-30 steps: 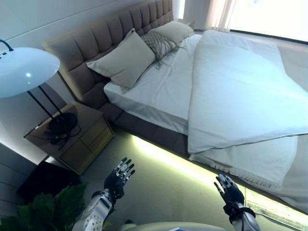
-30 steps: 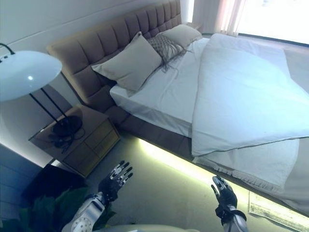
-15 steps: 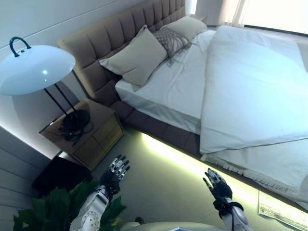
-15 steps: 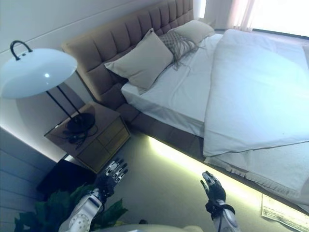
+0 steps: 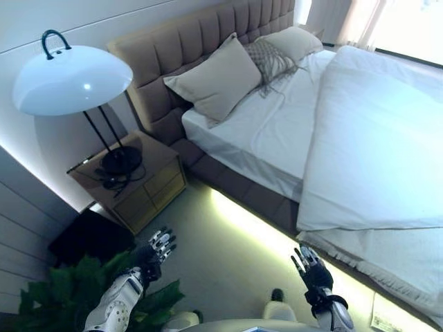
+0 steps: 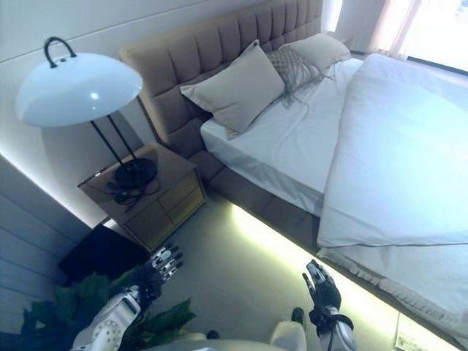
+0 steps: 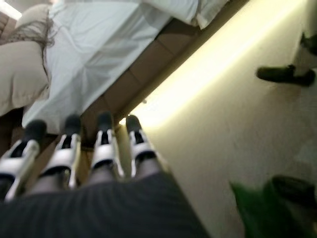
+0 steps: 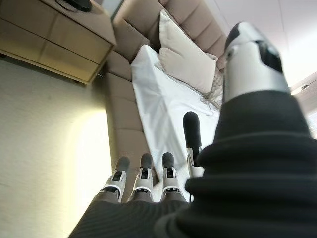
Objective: Make the bed neatly
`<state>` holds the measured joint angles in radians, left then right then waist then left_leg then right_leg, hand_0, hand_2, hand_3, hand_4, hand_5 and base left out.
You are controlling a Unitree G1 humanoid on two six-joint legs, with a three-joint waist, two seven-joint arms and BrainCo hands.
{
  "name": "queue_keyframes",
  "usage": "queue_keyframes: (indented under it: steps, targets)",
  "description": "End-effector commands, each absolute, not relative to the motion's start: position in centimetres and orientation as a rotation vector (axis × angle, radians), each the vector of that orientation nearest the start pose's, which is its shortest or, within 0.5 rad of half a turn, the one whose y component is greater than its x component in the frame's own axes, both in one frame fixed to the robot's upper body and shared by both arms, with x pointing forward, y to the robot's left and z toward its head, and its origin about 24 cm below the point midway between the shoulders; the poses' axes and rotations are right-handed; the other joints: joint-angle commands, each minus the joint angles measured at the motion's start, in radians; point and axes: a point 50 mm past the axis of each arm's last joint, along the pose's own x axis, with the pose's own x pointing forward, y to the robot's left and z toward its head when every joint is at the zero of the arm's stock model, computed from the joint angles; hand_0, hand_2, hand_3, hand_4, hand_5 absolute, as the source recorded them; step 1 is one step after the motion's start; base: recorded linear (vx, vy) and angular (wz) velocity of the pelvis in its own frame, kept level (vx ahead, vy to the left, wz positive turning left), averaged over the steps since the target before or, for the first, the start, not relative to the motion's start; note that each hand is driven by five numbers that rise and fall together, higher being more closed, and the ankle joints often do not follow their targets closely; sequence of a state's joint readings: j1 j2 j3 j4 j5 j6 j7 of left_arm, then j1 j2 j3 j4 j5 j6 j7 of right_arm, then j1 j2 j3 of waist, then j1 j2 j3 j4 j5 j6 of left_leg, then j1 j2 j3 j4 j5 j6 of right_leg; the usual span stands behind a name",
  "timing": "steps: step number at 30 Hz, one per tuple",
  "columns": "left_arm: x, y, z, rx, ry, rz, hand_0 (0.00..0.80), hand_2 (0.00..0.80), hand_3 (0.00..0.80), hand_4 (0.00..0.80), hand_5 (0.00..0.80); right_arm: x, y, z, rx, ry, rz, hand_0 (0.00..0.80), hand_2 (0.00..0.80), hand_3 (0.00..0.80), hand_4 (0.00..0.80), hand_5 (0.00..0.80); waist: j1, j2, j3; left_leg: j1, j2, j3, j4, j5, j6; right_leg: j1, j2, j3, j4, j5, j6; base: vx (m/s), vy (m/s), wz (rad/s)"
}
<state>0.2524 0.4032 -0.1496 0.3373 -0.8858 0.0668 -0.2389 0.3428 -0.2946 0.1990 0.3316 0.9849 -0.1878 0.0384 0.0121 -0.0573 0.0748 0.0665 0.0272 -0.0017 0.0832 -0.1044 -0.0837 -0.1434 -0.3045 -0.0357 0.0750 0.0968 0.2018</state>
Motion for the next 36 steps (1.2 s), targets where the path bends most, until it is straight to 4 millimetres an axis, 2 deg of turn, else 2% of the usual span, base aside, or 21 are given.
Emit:
queue_keyframes:
  steps: [1, 3, 5, 6, 9, 10, 11, 13, 18, 22, 24, 27, 30, 32, 33, 34, 36]
  targets:
    - [17.1, 23.5, -4.4, -0.52, 0.446, -0.043, 0.0, 0.0, 0.0, 0.0, 0.0, 15.4, -21.1, -6.2, 0.621, 0.395, -0.171, 0.0, 0.0, 0.0, 0.0, 0.0, 0.001, -0.021, 0.003, 0.046, 0.068, 0.015, 0.152, -0.116, 0.045, 0.017, 0.019, -0.003, -0.058, 0.113, 0.009, 0.248, -0.516, -0.15]
    - [16.5, 23.7, -4.9, -0.548, 0.473, 0.001, 0.0, 0.0, 0.0, 0.0, 0.0, 15.5, -20.9, -6.2, 0.605, 0.424, -0.161, 0.0, 0.0, 0.0, 0.0, 0.0, -0.003, -0.016, -0.003, 0.029, 0.118, -0.005, 0.196, -0.069, 0.032, 0.013, 0.071, 0.0, 0.01, 0.031, -0.011, 0.23, -0.502, -0.15]
    - [16.1, 23.3, -5.0, -0.586, 0.467, -0.013, 0.0, 0.0, 0.0, 0.0, 0.0, 15.5, -20.8, -5.6, 0.594, 0.421, -0.12, 0.0, 0.0, 0.0, 0.0, 0.0, -0.007, -0.01, -0.008, 0.034, 0.172, -0.021, 0.219, 0.02, 0.019, 0.022, 0.12, -0.007, 0.036, -0.016, -0.057, 0.182, -0.45, -0.19]
    - [16.1, 22.8, -5.0, -0.597, 0.46, -0.034, 0.0, 0.0, 0.0, 0.0, 0.0, 15.3, -21.0, -5.6, 0.584, 0.424, -0.115, 0.0, 0.0, 0.0, 0.0, 0.0, -0.006, -0.013, -0.009, 0.019, 0.183, -0.017, 0.241, 0.065, 0.023, 0.037, 0.14, -0.021, 0.032, -0.027, -0.079, 0.154, -0.442, -0.19]
    - [16.6, 21.3, -5.1, -0.637, 0.443, -0.087, 0.0, 0.0, 0.0, 0.0, 0.0, 15.3, -22.1, -6.1, 0.538, 0.437, -0.124, 0.0, 0.0, 0.0, 0.0, 0.0, -0.013, -0.021, -0.008, -0.043, 0.197, 0.035, 0.334, 0.121, 0.054, 0.077, 0.186, -0.046, 0.022, -0.06, -0.127, 0.133, -0.384, 0.03]
    - [16.8, 20.8, -5.3, -0.639, 0.454, -0.103, 0.0, 0.0, 0.0, 0.0, 0.0, 15.4, -22.5, -6.2, 0.535, 0.439, -0.15, 0.0, 0.0, 0.0, 0.0, 0.0, -0.016, -0.021, -0.008, -0.064, 0.208, 0.063, 0.343, 0.145, 0.054, 0.092, 0.202, -0.054, 0.017, -0.071, -0.14, 0.114, -0.289, 0.19]
    - [17.0, 20.4, -5.3, -0.637, 0.461, -0.128, 0.0, 0.0, 0.0, 0.0, 0.0, 15.5, -22.8, -6.1, 0.543, 0.43, -0.176, 0.0, 0.0, 0.0, 0.0, 0.0, -0.013, -0.018, -0.006, -0.087, 0.214, 0.07, 0.335, 0.174, 0.048, 0.108, 0.215, -0.065, 0.009, -0.077, -0.148, 0.105, -0.225, 0.3]
    - [17.6, 19.7, -5.4, -0.629, 0.459, -0.171, 0.0, 0.0, 0.0, 0.0, 0.0, 16.0, -22.9, -6.0, 0.568, 0.403, -0.204, 0.0, 0.0, 0.0, 0.0, 0.0, -0.006, -0.011, 0.0, -0.11, 0.202, 0.057, 0.267, 0.208, 0.036, 0.132, 0.231, -0.077, -0.006, -0.086, -0.15, 0.115, -0.118, 0.43]
    - [18.7, 18.9, -5.4, -0.637, 0.45, -0.172, 0.0, 0.0, 0.0, 0.0, 0.0, 15.8, -22.5, -5.9, 0.573, 0.416, -0.221, 0.0, 0.0, 0.0, 0.0, 0.0, 0.014, 0.038, 0.008, -0.196, 0.155, -0.02, -0.006, 0.344, -0.026, 0.179, 0.256, -0.067, -0.045, -0.118, -0.146, 0.147, 0.044, 0.32]
    - [18.0, 18.7, -5.9, -0.627, 0.466, -0.17, 0.0, 0.0, 0.0, 0.0, 0.0, 14.6, -22.0, -6.6, 0.6, 0.457, -0.213, 0.0, 0.0, 0.0, 0.0, 0.0, 0.044, 0.075, 0.022, -0.256, 0.119, -0.081, -0.144, 0.431, -0.048, 0.218, 0.271, -0.056, -0.041, -0.15, -0.152, 0.281, 0.037, 0.13]
    - [17.1, 18.9, -6.3, -0.636, 0.485, -0.162, 0.0, 0.0, 0.0, 0.0, 0.0, 14.0, -21.6, -7.1, 0.593, 0.484, -0.214, 0.0, 0.0, 0.0, 0.0, 0.0, 0.072, 0.093, 0.028, -0.33, 0.086, -0.116, -0.171, 0.427, -0.051, 0.237, 0.276, -0.056, -0.025, -0.177, -0.162, 0.424, 0.051, -0.21]
    - [16.1, 19.1, -6.8, -0.621, 0.522, -0.149, 0.0, 0.0, 0.0, 0.0, 0.0, 13.9, -21.1, -7.3, 0.603, 0.488, -0.208, 0.0, 0.0, 0.0, 0.0, 0.0, 0.103, 0.104, 0.034, -0.375, 0.056, -0.169, -0.171, 0.415, -0.048, 0.258, 0.275, -0.053, 0.006, -0.216, -0.169, 0.402, 0.04, -0.36]
    - [15.2, 19.6, -7.4, -0.608, 0.551, -0.128, 0.0, 0.0, 0.0, 0.0, 0.0, 13.6, -20.8, -7.6, 0.618, 0.503, -0.209, 0.0, 0.0, 0.0, 0.0, 0.0, 0.116, 0.117, 0.036, -0.383, 0.044, -0.203, -0.171, 0.409, -0.046, 0.299, 0.267, -0.028, 0.044, -0.273, -0.168, 0.53, 0.142, -0.77]
    - [15.4, 19.8, -7.3, -0.612, 0.549, -0.122, 0.0, 0.0, 0.0, 0.0, 0.0, 13.3, -20.9, -7.7, 0.631, 0.512, -0.224, 0.0, 0.0, 0.0, 0.0, 0.0, 0.114, 0.12, 0.036, -0.344, 0.05, -0.199, -0.159, 0.396, -0.036, 0.327, 0.238, -0.006, 0.074, -0.303, -0.15, 0.565, 0.262, -0.52]
    - [15.5, 19.8, -7.2, -0.617, 0.544, -0.118, 0.0, 0.0, 0.0, 0.0, 0.0, 13.3, -20.9, -7.9, 0.637, 0.516, -0.233, 0.0, 0.0, 0.0, 0.0, 0.0, 0.111, 0.117, 0.039, -0.325, 0.044, -0.181, -0.117, 0.338, -0.021, 0.334, 0.208, 0.008, 0.107, -0.316, -0.131, 0.622, 0.321, -0.31]
    - [15.5, 19.8, -7.2, -0.626, 0.542, -0.103, 0.0, 0.0, 0.0, 0.0, 0.0, 13.1, -20.7, -8.2, 0.638, 0.529, -0.241, 0.0, 0.0, 0.0, 0.0, 0.0, 0.111, 0.117, 0.031, -0.303, 0.045, -0.175, -0.126, 0.321, -0.02, 0.343, 0.175, 0.001, 0.13, -0.324, -0.114, 0.708, 0.381, -0.35]
    - [15.6, 20.1, -7.2, -0.593, 0.564, -0.08, 0.0, 0.0, 0.0, 0.0, 0.0, 12.6, -20.6, -8.5, 0.648, 0.551, -0.282, 0.0, 0.0, 0.0, 0.0, 0.0, 0.104, 0.098, 0.022, -0.331, 0.008, -0.156, 0.024, 0.265, 0.004, 0.344, 0.108, -0.005, 0.209, -0.3, -0.083, 0.6, 0.31, -0.29]
